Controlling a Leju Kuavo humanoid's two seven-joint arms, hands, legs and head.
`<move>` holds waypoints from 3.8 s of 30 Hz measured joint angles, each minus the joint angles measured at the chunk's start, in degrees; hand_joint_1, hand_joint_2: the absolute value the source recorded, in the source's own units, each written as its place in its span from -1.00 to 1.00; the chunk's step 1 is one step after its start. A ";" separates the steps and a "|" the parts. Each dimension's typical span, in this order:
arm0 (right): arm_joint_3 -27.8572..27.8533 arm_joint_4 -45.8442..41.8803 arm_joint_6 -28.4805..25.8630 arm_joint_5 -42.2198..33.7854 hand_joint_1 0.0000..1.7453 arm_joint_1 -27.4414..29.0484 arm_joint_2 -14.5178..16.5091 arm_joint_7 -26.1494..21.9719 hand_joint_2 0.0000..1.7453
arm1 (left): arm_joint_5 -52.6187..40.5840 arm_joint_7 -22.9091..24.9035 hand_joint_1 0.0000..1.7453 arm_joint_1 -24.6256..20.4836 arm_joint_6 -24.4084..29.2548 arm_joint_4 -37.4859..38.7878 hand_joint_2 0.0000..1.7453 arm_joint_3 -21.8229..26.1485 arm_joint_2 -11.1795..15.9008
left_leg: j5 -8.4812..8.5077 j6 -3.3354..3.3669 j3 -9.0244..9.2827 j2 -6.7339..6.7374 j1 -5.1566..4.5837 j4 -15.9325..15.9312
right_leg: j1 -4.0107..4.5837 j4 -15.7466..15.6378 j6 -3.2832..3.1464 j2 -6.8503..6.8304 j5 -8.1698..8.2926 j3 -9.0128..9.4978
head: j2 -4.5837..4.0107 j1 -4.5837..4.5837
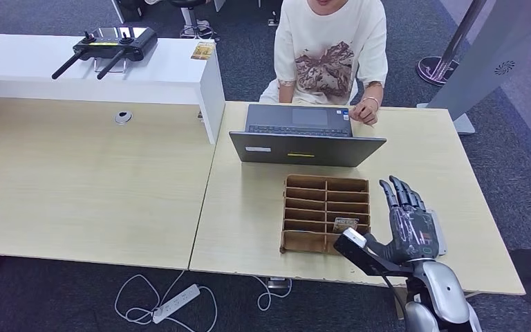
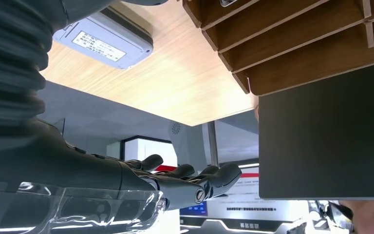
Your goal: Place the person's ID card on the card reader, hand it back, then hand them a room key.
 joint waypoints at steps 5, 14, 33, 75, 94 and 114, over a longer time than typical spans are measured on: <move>0.03 0.31 -0.04 0.00 -1.00 0.03 0.00 0.09 1.00 | 0.00 -0.04 -1.00 0.00 0.00 0.00 -1.00 -0.42 0.00 | 0.00 0.00 0.00 0.00 0.00 0.00 | 0.00 0.00 0.00 0.00 0.00 0.00 | 0.00 0.00; 0.03 0.60 -0.05 -0.30 -0.98 0.09 -0.02 -0.18 1.00 | 0.24 -0.14 -1.00 0.00 0.00 0.00 -1.00 -0.46 0.01 | 0.00 0.00 0.00 0.00 0.00 0.00 | 0.00 0.00 0.00 0.00 0.00 0.00 | 0.00 0.00; 2.66 1.94 -2.23 -1.25 -0.19 -1.29 0.32 -1.42 1.00 | 0.52 -0.70 -1.00 -0.11 0.28 0.00 -1.00 -0.88 -0.16 | 0.00 0.00 0.00 0.00 0.00 0.00 | 0.00 0.01 0.00 0.00 0.00 0.01 | 0.00 0.00; 6.35 7.68 -3.24 -0.24 -0.28 -5.46 3.37 -0.46 1.00 | 0.89 -1.17 -1.00 -0.31 -0.39 0.00 -1.00 -2.13 -0.27 | 0.01 0.00 0.03 0.00 0.00 0.01 | 0.00 0.02 -0.01 0.00 0.01 0.01 | 0.00 0.01; 6.35 5.15 -3.89 0.75 -0.15 -2.57 3.37 0.37 1.00 | 1.02 -0.97 -1.00 -0.31 -0.24 0.00 -1.00 -3.36 -0.27 | 0.01 0.00 0.04 0.01 0.00 0.01 | 0.00 0.02 -0.01 0.01 0.01 0.01 | 0.00 0.00; 6.35 6.49 -3.74 1.22 -0.16 -2.36 3.37 0.56 1.00 | 1.32 -0.82 -1.00 -0.31 -0.20 0.00 -1.00 -3.57 -0.30 | 0.02 0.00 0.03 0.00 0.00 0.01 | 0.00 0.02 -0.01 0.01 0.01 0.02 | 0.00 0.00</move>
